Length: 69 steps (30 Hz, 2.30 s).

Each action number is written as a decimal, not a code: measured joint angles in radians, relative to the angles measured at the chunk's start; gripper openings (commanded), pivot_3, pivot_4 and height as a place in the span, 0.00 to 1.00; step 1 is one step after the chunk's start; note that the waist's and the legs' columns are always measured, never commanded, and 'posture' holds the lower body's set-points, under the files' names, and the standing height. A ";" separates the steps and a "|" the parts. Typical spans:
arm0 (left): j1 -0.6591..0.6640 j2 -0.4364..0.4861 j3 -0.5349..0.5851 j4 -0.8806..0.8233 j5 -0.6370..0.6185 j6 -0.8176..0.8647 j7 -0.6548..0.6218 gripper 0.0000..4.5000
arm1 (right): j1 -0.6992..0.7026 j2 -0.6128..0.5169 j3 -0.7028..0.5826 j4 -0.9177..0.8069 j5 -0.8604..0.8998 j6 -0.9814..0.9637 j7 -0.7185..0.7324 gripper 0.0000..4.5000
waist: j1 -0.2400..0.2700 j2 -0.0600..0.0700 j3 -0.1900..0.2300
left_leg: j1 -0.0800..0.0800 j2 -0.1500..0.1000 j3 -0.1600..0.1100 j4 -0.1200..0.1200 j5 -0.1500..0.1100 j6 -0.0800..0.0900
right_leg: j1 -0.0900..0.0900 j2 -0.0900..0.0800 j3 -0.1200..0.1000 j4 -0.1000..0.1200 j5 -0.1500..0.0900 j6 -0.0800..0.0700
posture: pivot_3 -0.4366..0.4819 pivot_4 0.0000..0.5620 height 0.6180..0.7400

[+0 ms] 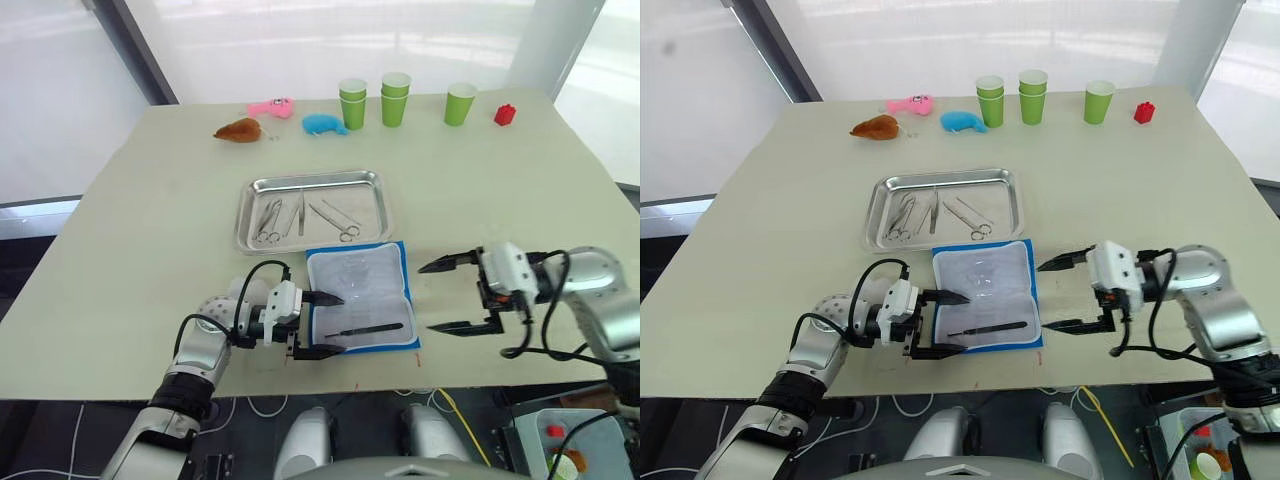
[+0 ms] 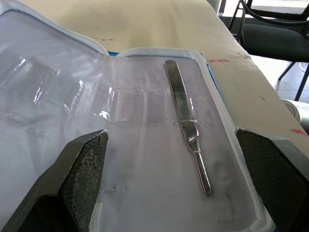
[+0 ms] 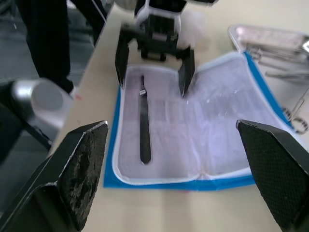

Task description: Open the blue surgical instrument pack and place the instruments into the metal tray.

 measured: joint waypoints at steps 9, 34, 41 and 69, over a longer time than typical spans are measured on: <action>0.000 0.001 -0.001 -0.001 0.000 0.000 0.002 1.00 | -0.018 0.127 0.142 0.140 -0.173 -0.130 -0.110 0.99 | -0.001 0.000 0.000 | 0.000 0.000 0.000 0.000 0.000 0.000 | 0.000 0.000 0.001 0.000 0.000 0.000 | 0.48 0.27 1.00; 0.008 0.010 -0.004 -0.002 0.004 0.010 0.011 1.00 | -0.055 0.107 0.248 0.138 -0.226 0.044 -0.101 0.01 | -0.004 -0.011 -0.013 | 0.003 0.001 0.000 0.000 0.000 0.000 | 0.002 0.000 0.001 0.001 0.000 0.000 | 0.48 0.27 1.00; 0.008 0.010 -0.004 -0.002 0.004 0.010 0.009 1.00 | -0.059 0.106 0.247 0.098 -0.223 0.126 -0.106 0.01 | -0.004 -0.011 -0.014 | 0.003 0.001 0.000 0.000 0.000 0.000 | 0.002 0.000 0.000 0.001 0.000 -0.001 | 0.48 0.27 1.00; 0.007 0.002 -0.003 -0.002 0.004 0.005 0.010 1.00 | -0.105 0.054 0.274 -0.119 -0.227 0.311 -0.114 0.01 | -0.002 -0.008 -0.012 | 0.001 0.000 0.000 0.000 0.000 0.000 | 0.000 0.000 0.000 0.001 0.000 -0.001 | 0.48 0.27 1.00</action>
